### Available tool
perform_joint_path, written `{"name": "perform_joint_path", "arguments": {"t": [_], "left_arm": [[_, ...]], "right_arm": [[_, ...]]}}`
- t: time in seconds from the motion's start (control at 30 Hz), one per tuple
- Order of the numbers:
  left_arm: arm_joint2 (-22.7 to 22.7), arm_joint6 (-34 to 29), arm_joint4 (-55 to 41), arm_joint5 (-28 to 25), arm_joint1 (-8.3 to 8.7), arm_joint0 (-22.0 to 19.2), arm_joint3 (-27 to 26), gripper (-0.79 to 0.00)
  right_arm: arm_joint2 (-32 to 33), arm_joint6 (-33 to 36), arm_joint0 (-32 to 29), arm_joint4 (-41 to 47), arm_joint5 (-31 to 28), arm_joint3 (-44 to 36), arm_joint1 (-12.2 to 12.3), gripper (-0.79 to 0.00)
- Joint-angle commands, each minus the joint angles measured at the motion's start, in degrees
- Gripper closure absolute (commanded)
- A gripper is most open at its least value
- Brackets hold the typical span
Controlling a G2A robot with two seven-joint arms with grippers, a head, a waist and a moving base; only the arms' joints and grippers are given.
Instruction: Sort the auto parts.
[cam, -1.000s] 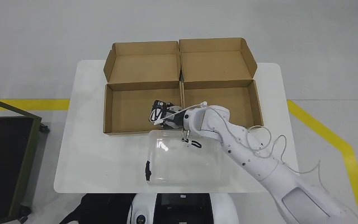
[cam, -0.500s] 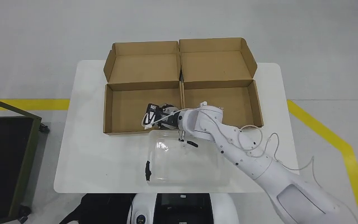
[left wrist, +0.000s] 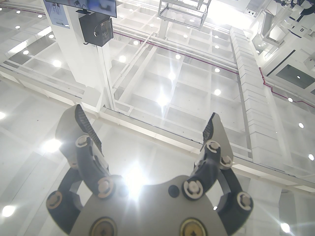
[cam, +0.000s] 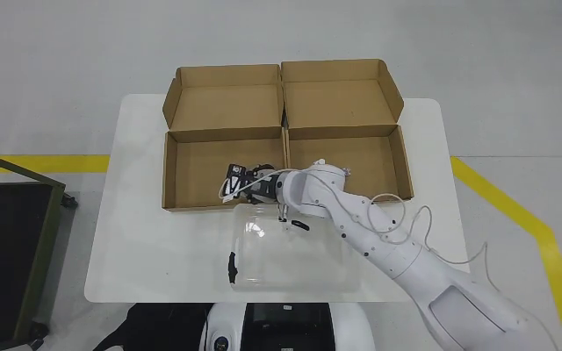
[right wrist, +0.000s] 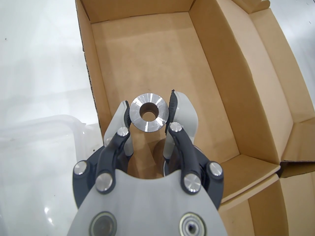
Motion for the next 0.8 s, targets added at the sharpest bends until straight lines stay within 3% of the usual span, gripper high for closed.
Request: {"name": "perform_joint_path", "arguments": {"t": [0.0, 0.4, 0.77], "left_arm": [[0.0, 0.0, 0.0, 0.0, 0.0, 0.0, 0.0, -0.785], [0.0, 0.0, 0.0, 0.0, 0.0, 0.0, 0.0, -0.785], [0.0, 0.0, 0.0, 0.0, 0.0, 0.0, 0.0, -0.785]], "right_arm": [[0.0, 0.18, 0.05, -0.09, -0.14, 0.15, -0.17, -0.16], [0.2, 0.96, 0.15, -0.82, -0.89, 1.39, -1.21, -0.292], [2.07, 0.28, 0.07, -0.75, -1.69, -0.07, -1.6, -0.323]]}}
